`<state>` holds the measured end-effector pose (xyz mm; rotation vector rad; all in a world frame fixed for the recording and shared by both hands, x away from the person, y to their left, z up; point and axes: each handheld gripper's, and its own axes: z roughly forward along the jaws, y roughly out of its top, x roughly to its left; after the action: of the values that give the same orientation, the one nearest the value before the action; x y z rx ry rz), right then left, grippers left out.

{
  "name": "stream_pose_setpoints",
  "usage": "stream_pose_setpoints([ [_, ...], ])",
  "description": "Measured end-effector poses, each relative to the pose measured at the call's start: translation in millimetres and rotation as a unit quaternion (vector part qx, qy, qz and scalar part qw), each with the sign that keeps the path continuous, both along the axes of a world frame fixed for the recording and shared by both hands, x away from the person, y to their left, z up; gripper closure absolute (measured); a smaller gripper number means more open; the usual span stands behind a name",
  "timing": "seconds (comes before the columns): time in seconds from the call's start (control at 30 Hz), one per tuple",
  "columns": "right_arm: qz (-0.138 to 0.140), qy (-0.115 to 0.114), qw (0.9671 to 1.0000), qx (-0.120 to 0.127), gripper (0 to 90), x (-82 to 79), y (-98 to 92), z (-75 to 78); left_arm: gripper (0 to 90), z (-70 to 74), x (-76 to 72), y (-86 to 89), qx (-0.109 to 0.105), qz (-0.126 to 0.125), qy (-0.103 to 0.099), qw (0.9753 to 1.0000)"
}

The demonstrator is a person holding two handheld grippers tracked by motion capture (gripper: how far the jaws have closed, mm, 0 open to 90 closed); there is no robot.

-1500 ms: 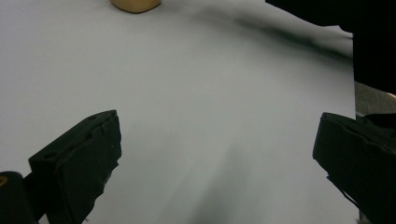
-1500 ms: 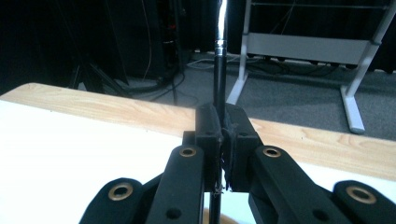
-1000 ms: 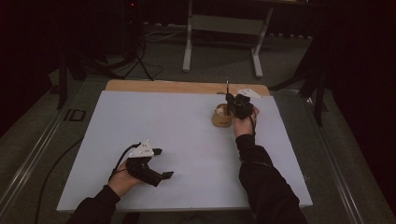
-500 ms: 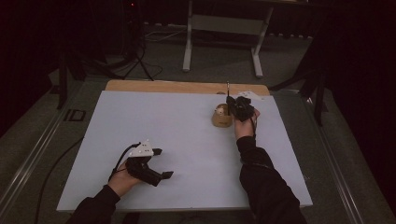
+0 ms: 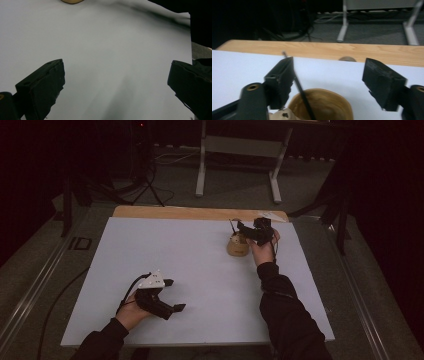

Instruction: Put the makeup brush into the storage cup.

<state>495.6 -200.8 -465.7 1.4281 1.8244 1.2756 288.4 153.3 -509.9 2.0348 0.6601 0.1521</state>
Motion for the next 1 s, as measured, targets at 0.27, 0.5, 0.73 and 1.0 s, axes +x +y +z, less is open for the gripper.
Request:
stream_pose_setpoints([
  [0.27, -0.016, 0.016, 0.9992, -0.033, 12.6, -3.7, -0.1, 14.7, 1.1, 0.5, -0.1, 0.3, -0.001, 0.001, 0.000, 1.0000],
  [0.5, -0.005, 0.007, 0.9995, -0.031, 9.9, -11.4, -6.6, 29.2, 1.1, 0.3, -0.4, -0.9, -0.001, 0.000, 0.002, 1.0000],
  [0.73, 0.006, -0.003, 0.9991, -0.041, 9.5, -22.9, -10.2, 38.1, 1.1, 1.3, -0.7, -1.6, -0.001, 0.000, 0.000, 1.0000],
  [1.0, 0.020, 0.000, 0.9985, -0.052, 9.1, -33.6, -15.4, 49.1, 1.1, 1.7, -0.4, -0.6, -0.001, 0.004, -0.006, 1.0000],
])
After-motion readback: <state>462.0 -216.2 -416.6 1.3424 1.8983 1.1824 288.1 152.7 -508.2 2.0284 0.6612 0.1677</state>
